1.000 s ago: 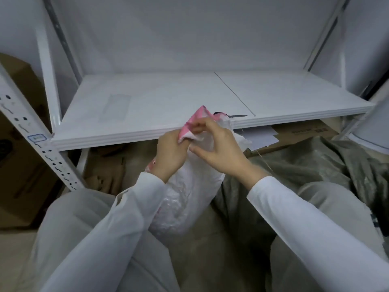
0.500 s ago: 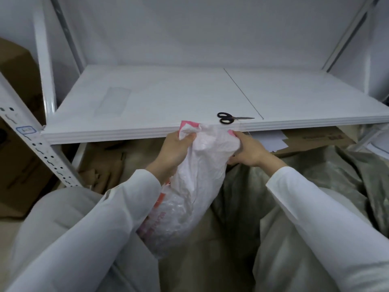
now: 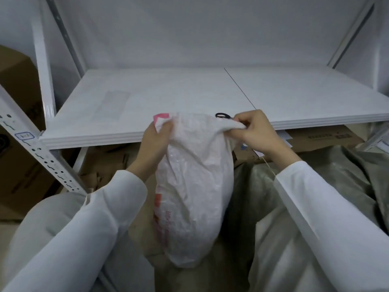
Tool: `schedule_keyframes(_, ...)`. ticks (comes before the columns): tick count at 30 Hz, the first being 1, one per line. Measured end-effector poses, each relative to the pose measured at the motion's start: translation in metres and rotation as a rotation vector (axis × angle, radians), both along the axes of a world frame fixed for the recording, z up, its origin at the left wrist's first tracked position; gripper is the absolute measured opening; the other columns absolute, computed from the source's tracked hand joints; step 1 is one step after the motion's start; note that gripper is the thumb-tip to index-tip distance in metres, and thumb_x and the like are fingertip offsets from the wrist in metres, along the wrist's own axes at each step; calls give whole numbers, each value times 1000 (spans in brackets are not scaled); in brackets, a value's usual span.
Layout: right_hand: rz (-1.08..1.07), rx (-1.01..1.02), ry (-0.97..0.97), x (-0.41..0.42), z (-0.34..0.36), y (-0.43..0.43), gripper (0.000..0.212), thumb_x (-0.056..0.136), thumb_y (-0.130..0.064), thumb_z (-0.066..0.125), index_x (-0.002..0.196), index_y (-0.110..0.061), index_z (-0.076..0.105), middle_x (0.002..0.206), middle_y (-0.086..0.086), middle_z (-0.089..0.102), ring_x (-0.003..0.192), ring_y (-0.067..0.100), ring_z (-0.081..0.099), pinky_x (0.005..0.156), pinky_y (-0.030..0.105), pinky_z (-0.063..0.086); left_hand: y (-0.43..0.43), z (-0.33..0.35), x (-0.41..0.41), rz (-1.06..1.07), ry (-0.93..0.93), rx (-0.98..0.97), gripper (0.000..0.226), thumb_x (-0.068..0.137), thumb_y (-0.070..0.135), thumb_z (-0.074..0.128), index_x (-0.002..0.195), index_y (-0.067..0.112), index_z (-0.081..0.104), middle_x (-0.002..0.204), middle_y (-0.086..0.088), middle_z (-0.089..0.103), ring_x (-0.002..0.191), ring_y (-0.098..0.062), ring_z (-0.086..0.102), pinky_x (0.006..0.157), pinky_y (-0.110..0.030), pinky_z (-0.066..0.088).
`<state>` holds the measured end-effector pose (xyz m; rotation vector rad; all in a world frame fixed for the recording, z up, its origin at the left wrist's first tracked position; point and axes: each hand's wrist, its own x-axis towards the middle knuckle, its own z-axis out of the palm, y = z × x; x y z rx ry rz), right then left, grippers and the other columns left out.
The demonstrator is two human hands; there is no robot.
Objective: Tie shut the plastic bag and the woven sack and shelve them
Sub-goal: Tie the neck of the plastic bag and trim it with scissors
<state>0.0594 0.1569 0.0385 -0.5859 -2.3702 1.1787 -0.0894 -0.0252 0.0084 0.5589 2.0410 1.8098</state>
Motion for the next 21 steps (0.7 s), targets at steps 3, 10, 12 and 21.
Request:
schedule_keyframes(3, -20, -276, 46, -3, 0, 5, 18, 76, -15, 55, 66, -6, 67, 69, 0, 64, 64, 13, 57, 63, 25, 44, 4, -15, 4, -138, 84, -223, 40, 75, 59, 68, 98, 27, 62, 100, 7, 66, 97, -11, 62, 90, -32, 50)
schedule_keyframes(10, -318, 133, -288, -63, -47, 48, 32, 83, -14, 57, 112, -20, 70, 118, 4, 67, 111, 25, 59, 95, 30, 46, 21, -16, -3, -301, 418, -569, 50, 71, 61, 70, 74, 16, 47, 74, 2, 50, 68, -13, 48, 62, -26, 35)
schedule_keyframes(12, -278, 198, -520, -78, -61, 54, 49, 82, -16, 53, 129, -25, 58, 135, 6, 52, 125, 32, 47, 102, 36, 41, 25, -14, -10, -285, 452, -568, 51, 70, 62, 69, 73, 16, 46, 72, -1, 48, 66, -15, 47, 60, -28, 35)
schedule_keyframes(21, -269, 532, -437, -119, -73, 38, 35, 90, -7, 50, 120, -16, 63, 121, 12, 61, 112, 34, 55, 87, 36, 45, 30, -23, -36, -319, 532, -679, 55, 72, 65, 65, 66, 14, 47, 66, 0, 49, 64, -17, 49, 61, -32, 39)
